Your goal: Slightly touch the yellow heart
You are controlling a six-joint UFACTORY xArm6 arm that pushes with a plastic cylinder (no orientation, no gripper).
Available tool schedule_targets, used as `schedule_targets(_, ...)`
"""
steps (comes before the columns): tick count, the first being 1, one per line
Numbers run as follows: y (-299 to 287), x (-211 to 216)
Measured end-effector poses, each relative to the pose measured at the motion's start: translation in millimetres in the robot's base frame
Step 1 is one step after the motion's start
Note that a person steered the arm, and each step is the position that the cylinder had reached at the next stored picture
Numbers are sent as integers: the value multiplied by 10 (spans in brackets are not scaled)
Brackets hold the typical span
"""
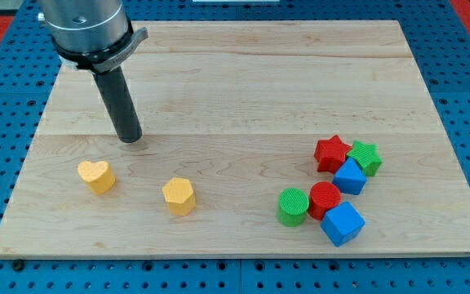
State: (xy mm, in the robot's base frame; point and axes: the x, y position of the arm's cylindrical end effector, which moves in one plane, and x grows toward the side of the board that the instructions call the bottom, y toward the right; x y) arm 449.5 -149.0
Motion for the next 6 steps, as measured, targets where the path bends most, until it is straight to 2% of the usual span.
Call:
schedule_targets(2, 325, 135)
schedule_targets(3, 264, 368)
schedule_targets(4, -104, 522)
schedule_targets(5, -99, 583)
schedule_targets(6, -284, 447)
